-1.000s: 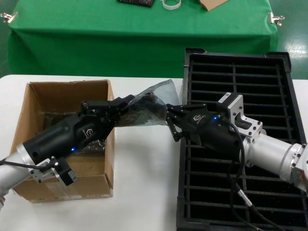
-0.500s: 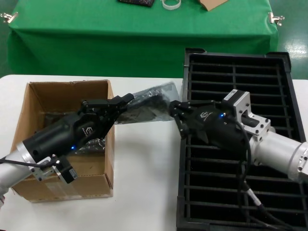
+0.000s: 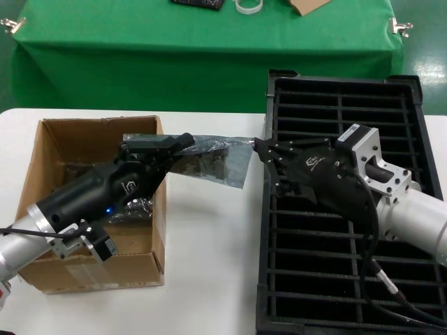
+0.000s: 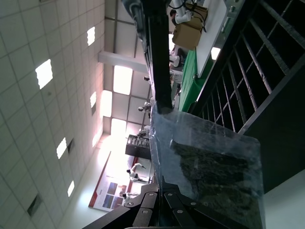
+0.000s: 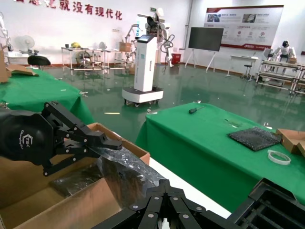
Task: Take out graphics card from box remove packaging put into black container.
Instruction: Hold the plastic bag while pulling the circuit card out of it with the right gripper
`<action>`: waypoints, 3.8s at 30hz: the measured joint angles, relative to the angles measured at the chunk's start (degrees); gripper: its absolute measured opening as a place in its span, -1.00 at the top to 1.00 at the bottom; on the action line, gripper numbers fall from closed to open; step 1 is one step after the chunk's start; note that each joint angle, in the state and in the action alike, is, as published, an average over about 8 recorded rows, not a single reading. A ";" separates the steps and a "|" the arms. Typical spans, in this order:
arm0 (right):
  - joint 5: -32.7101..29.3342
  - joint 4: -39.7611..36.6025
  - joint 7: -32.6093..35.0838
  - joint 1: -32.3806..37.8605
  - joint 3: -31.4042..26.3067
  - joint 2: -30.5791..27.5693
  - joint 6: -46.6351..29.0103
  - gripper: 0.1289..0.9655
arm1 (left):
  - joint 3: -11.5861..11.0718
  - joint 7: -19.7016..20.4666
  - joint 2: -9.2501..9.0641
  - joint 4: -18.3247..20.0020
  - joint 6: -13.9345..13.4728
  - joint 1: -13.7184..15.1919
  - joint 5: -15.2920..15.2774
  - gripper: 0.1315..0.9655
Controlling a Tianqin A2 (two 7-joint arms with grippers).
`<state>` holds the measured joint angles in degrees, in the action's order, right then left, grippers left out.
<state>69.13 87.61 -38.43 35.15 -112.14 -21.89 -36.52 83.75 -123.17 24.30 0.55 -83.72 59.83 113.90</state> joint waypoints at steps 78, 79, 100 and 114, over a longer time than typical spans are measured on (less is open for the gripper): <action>9.15 -7.85 7.90 2.97 -2.94 1.56 -3.03 0.86 | -1.01 12.05 1.07 0.26 -6.16 0.27 0.33 0.98; 9.08 -7.80 7.79 2.98 -3.05 1.53 -3.14 0.86 | -1.01 12.02 1.05 0.26 -6.16 0.27 0.32 0.98; 8.96 -6.70 7.52 2.60 -2.98 0.63 -3.25 0.47 | 1.19 12.90 1.24 0.73 -6.23 -0.31 0.21 0.98; 11.73 -8.37 10.05 3.46 -3.24 0.67 -4.26 0.82 | 5.29 14.40 0.15 2.28 -6.23 -1.80 5.92 0.98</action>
<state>80.86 79.24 -28.38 38.61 -115.38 -21.23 -40.78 89.04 -108.77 24.45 2.82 -89.95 58.03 119.82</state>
